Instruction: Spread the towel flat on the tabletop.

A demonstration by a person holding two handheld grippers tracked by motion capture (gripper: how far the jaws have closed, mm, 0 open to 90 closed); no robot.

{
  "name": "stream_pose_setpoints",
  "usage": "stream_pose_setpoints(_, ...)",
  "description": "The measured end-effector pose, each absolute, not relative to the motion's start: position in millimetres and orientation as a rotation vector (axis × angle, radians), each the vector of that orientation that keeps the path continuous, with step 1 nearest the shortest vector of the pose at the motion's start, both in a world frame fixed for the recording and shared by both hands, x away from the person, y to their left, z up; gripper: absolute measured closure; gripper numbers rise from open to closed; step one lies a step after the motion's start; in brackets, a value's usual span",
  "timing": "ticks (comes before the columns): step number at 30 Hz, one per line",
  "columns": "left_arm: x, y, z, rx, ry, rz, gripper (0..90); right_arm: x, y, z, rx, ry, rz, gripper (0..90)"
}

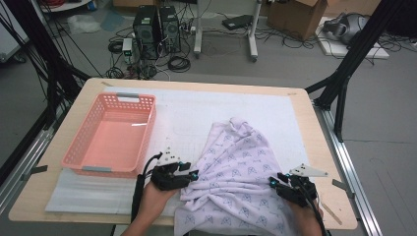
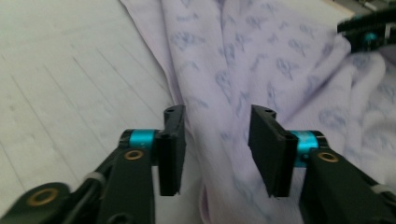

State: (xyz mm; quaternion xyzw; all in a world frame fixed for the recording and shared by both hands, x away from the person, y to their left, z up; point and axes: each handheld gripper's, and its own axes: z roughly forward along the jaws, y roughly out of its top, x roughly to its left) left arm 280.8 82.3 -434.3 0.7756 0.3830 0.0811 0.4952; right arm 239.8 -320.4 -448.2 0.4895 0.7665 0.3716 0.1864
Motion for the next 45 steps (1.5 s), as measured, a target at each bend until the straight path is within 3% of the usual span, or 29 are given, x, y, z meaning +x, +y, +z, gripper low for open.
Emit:
stream_pose_setpoints(1,287.5,82.0,-431.4,1.854,0.937,0.174,53.5,239.4,-321.3,-447.8,1.362,2.18,1.055,79.4)
stream_pose_setpoints(2,294.4,80.6,-428.7,1.835,0.945,0.164,52.5,237.9,-321.8,-446.7,1.344,2.213,1.051,83.3)
stream_pose_setpoints(11,352.5,54.5,-426.8,1.864,0.988,0.239,50.7,191.5,-351.1,-437.6,1.324,2.256,0.925,84.7)
stream_pose_setpoints(17,379.9,30.3,-439.1,2.011,0.974,0.323,51.5,186.6,-356.5,-426.4,1.322,2.184,1.06,69.4)
stream_pose_setpoints(24,398.3,6.9,-446.3,2.067,0.991,0.374,54.7,187.2,-363.7,-426.0,1.336,2.141,1.082,66.4)
stream_pose_setpoints(26,395.8,3.7,-445.7,2.08,0.986,0.401,64.9,188.3,-365.5,-426.5,1.346,2.132,1.087,65.7)
stream_pose_setpoints(27,395.1,3.3,-445.2,2.073,0.992,0.363,79.2,189.0,-365.6,-426.8,1.352,2.128,1.09,65.5)
stream_pose_setpoints(28,394.0,2.2,-444.7,2.075,1.006,0.37,86.6,189.7,-365.6,-427.0,1.35,2.126,1.091,65.3)
stream_pose_setpoints(38,378.8,34.0,-437.3,1.983,1.067,0.323,87.3,204.6,-358.7,-428.4,1.365,2.109,1.105,61.9)
stream_pose_setpoints(45,357.8,55.3,-438.4,1.893,1.09,0.287,87.3,243.9,-346.9,-432.7,1.37,2.12,1.093,49.3)
